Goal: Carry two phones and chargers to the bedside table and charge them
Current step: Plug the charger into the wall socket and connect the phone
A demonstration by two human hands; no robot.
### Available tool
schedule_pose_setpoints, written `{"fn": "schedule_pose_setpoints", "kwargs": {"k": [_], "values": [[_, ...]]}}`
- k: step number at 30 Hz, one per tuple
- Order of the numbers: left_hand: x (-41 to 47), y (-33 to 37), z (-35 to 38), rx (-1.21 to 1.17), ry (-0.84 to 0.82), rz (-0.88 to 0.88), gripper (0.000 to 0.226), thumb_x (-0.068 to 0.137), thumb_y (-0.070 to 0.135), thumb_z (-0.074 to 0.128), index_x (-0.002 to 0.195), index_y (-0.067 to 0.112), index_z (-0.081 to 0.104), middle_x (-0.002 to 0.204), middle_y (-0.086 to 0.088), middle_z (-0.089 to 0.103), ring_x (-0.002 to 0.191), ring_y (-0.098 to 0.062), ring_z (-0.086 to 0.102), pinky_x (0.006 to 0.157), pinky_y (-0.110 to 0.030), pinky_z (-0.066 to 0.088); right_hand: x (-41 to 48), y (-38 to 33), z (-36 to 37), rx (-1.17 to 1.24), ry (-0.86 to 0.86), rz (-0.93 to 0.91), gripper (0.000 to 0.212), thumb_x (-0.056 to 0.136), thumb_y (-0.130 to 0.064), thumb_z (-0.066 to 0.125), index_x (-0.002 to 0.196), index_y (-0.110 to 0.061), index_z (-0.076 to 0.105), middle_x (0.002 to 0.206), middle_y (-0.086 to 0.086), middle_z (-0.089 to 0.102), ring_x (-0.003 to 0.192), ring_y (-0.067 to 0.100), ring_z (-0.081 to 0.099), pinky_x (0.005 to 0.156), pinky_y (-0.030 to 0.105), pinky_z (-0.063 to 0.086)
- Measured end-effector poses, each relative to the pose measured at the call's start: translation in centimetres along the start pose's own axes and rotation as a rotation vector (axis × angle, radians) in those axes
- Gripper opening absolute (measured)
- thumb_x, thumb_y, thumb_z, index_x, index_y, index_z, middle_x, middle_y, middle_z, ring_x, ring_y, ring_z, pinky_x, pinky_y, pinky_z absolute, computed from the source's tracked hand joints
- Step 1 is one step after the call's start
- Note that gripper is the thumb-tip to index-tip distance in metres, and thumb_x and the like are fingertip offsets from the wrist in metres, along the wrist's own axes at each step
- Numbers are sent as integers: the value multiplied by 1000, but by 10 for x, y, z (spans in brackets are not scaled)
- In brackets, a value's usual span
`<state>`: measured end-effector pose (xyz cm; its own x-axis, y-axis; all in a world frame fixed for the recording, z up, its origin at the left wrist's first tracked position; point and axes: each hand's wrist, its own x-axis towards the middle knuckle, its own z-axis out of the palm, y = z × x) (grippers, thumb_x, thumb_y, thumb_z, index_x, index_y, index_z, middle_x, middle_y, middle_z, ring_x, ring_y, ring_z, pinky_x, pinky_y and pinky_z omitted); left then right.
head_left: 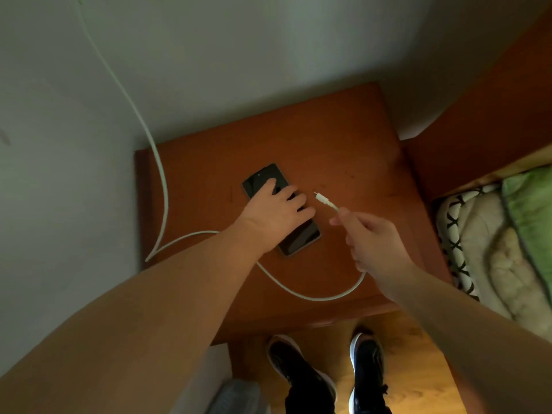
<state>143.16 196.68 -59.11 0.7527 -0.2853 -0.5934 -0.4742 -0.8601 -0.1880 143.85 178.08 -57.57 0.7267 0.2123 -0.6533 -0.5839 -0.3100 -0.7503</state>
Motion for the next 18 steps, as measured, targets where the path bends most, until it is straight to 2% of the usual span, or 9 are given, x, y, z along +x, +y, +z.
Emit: {"fn": "schedule_pose_setpoints", "kwargs": {"k": [4,6,7,8,10,12,15,18], "values": [[-4,-8,-3,-164,59,-40,97,73,26,78,146,23,14,154,-8,20,143,-33,11,107,-67,24,-4,-8,-5,-130,76,-165,21,97,-30,52,92,-32,72,52,-13,54,48,12,44,46,30,38],[-11,-11,-7,-306,158,-118,97,69,32,78,143,23,17,152,-6,23,143,-32,11,105,-69,25,-5,-16,-10,-198,133,-234,23,97,-26,51,92,-27,73,60,-13,61,47,6,49,45,24,41],[-15,-13,-9,-383,210,-156,96,67,34,78,142,22,19,151,-4,25,144,-29,12,105,-69,25,-7,-21,-13,-210,137,-265,24,97,-25,50,92,-27,73,59,-14,58,43,3,46,41,20,38],[-19,-16,-11,-467,265,-190,95,65,34,78,140,22,21,150,-3,29,143,-27,15,106,-67,26,-9,-27,-15,-210,125,-304,24,98,-26,49,93,-29,72,53,-13,52,40,3,42,38,18,34],[-27,-22,-16,-649,395,-253,92,60,34,79,136,22,28,140,-2,41,134,-24,33,102,-59,37,-14,-39,-17,-210,85,-399,23,98,-30,48,93,-37,68,50,-8,45,41,3,38,39,17,30],[-35,-25,-19,-855,502,-302,93,57,33,81,134,24,31,132,-1,46,115,-18,47,92,-47,49,-19,-50,-16,-217,54,-458,21,98,-33,49,96,-40,68,53,-4,51,46,4,43,43,16,33],[-46,-20,-21,-1090,606,-354,97,56,32,81,138,29,28,132,3,43,112,-13,44,91,-35,47,-25,-59,-12,-225,28,-477,19,95,-31,55,101,-30,73,60,-23,63,56,-3,56,50,8,41],[-54,-12,-20,-1169,636,-391,99,56,33,81,139,32,28,135,5,42,120,-15,42,96,-39,46,-33,-68,-8,-263,-7,-524,17,91,-24,62,103,-32,71,74,-24,69,72,-8,63,61,4,45]]}}
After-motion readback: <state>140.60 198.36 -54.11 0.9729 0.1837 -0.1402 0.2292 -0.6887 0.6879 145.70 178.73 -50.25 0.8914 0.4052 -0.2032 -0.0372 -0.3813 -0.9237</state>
